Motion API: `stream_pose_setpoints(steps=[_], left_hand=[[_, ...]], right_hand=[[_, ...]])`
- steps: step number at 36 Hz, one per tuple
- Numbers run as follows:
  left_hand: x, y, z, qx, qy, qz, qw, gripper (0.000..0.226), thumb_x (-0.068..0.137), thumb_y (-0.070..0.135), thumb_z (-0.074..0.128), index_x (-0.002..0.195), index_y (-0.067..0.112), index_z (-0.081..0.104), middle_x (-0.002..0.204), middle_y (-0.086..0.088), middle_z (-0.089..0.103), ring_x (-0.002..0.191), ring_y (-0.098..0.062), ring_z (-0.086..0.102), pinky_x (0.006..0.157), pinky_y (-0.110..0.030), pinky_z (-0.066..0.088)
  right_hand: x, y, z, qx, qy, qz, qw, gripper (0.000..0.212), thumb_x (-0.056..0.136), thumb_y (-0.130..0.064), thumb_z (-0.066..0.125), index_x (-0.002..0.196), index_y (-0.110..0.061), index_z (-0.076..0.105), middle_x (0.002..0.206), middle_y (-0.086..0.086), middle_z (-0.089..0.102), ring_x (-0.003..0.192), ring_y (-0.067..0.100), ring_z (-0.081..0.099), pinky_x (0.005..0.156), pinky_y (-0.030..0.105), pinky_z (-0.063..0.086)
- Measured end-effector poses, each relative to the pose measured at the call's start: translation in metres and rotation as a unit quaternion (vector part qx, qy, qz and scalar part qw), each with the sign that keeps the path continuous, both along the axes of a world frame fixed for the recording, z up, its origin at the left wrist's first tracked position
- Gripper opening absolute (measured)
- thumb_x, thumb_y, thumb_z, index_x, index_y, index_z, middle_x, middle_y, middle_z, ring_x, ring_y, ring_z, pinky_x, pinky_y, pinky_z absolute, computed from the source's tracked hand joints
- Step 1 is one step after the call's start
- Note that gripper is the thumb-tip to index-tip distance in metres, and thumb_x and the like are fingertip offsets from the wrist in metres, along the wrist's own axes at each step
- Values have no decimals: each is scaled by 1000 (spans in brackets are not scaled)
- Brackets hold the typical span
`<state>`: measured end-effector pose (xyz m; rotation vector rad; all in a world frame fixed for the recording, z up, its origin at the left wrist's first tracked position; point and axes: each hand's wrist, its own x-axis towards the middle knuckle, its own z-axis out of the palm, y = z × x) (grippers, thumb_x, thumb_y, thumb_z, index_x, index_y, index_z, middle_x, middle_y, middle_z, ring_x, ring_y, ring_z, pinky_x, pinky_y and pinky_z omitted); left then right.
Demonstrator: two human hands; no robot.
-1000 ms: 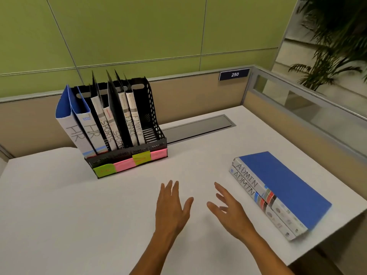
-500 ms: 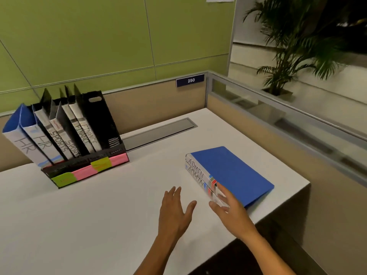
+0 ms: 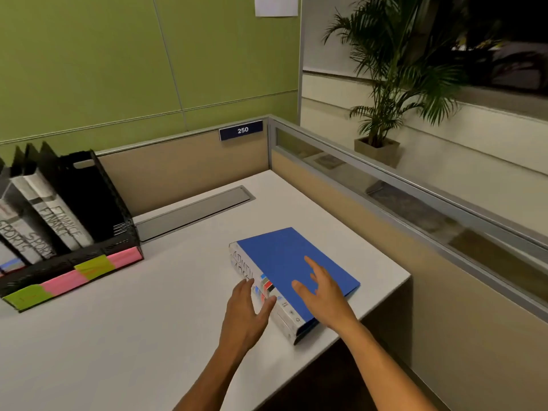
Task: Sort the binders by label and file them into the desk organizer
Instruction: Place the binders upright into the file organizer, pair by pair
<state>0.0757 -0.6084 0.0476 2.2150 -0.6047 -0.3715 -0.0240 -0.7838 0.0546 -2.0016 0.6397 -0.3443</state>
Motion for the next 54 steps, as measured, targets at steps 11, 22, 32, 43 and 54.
stream_pose_setpoints(steps=[11,22,32,43,54], left_hand=[[30,-52,-25,-19,53,16,998,92,88,60,63,158,24,16,168,-3,15,153,-27,20,119,-48,27],[46,-70,-52,-25,90,14,996,110,86,59,66,159,19,-6,169,-1,-6,155,-24,5,122,-41,19],[42,-72,-66,-42,128,20,991,102,87,50,70,156,10,7,166,-8,9,153,-27,17,120,-51,29],[25,-89,-40,20,83,69,994,95,91,45,64,159,21,2,165,2,21,144,-25,32,118,-40,30],[-1,-94,-9,-169,123,112,972,94,88,16,70,156,45,11,142,27,47,115,11,59,92,-17,53]], right_hand=[[23,-46,-11,-35,70,-13,997,76,97,-51,58,158,-34,18,166,-8,17,152,15,19,119,41,32],[52,-66,-60,-41,210,-37,976,85,96,-53,57,160,-30,6,169,1,-1,155,24,5,121,46,23],[48,-69,-122,-93,383,40,918,85,94,-76,22,157,-35,-16,165,2,-28,149,29,-30,122,51,-9],[48,-70,-120,-94,380,70,917,74,95,-75,16,152,-47,-22,163,2,-32,146,33,-34,119,53,-15],[36,-75,-66,-25,276,93,956,68,95,-72,29,153,-55,-3,167,-6,-16,152,33,-20,122,58,0]])
